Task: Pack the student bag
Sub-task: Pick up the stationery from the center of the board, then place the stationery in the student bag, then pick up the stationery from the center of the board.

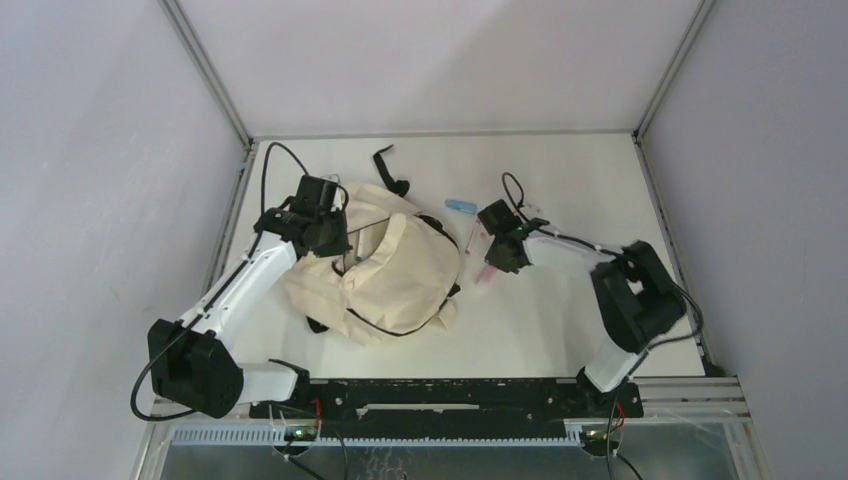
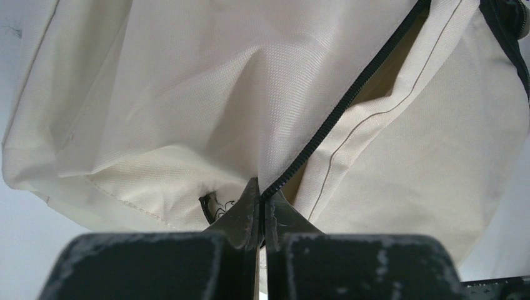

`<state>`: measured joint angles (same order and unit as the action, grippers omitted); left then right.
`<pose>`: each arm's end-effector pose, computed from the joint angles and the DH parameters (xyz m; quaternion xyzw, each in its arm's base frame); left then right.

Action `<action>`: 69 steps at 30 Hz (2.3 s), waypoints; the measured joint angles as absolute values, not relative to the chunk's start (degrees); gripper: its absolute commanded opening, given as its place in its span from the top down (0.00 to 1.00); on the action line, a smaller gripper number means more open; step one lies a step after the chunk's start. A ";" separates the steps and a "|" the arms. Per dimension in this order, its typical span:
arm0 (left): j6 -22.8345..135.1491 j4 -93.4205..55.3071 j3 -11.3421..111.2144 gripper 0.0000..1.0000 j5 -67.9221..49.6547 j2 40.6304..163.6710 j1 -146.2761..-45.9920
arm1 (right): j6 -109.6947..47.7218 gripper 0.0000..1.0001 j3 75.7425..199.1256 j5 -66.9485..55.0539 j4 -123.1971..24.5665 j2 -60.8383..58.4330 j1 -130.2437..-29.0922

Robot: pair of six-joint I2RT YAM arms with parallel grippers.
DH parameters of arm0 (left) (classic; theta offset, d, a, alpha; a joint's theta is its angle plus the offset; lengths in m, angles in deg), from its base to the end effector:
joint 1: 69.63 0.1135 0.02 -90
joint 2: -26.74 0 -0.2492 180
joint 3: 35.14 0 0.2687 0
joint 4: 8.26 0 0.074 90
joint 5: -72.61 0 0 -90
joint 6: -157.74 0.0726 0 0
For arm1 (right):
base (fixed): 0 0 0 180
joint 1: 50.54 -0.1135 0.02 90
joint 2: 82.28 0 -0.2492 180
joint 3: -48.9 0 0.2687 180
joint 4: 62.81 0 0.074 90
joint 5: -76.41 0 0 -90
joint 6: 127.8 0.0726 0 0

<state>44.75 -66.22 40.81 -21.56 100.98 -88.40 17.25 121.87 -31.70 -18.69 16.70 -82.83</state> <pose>0.2879 -0.0923 0.2396 -0.0458 0.9553 -0.0709 0.2835 0.3071 0.1674 0.1073 0.2186 0.9482 0.0055 0.2303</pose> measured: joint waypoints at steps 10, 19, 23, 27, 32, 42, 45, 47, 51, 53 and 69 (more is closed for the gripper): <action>44.73 -65.30 40.29 1.00 -19.90 100.98 -88.31 | 7.69 1.00 117.87 -24.11 -31.28 -3.63 -87.32; 44.65 -65.15 39.90 1.00 -19.29 100.98 -88.25 | 4.87 1.00 132.87 -3.02 -41.09 11.30 -95.07; 44.65 -65.10 39.90 1.00 -18.54 100.96 -88.22 | 5.03 1.00 136.71 3.82 -41.70 19.80 -97.96; 44.67 -65.13 39.90 1.00 -18.26 100.74 -88.20 | 6.84 1.00 139.53 7.06 -41.42 25.22 -99.03; 44.67 -64.99 39.37 1.00 -17.73 100.04 -88.18 | 13.09 1.00 142.46 8.32 -42.77 29.59 -97.54; 44.82 -63.81 38.19 1.00 -16.77 98.64 -88.18 | 25.14 0.45 158.96 4.32 -41.92 41.53 -94.48; 44.82 -64.01 38.19 1.00 -16.68 98.49 -88.07 | 25.22 0.44 159.77 3.93 -41.97 42.05 -95.21; 44.82 -64.16 38.19 1.00 -16.62 98.42 -88.07 | 25.09 0.46 158.57 3.69 -42.82 41.77 -95.80; 44.82 -64.19 38.19 1.00 -16.05 98.42 -88.07 | 24.04 0.62 151.29 3.76 -43.65 38.86 -96.54; 44.82 -64.25 38.19 1.00 -15.85 98.42 -88.07 | 23.02 0.66 147.64 3.89 -43.98 36.87 -96.65; 45.24 -64.54 38.08 1.00 -15.57 98.80 -88.07 | 14.10 0.50 131.10 -30.49 -22.97 10.53 -85.26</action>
<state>45.24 -64.54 38.08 -15.57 98.80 -88.07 14.10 131.10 -30.49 -22.97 10.53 -85.26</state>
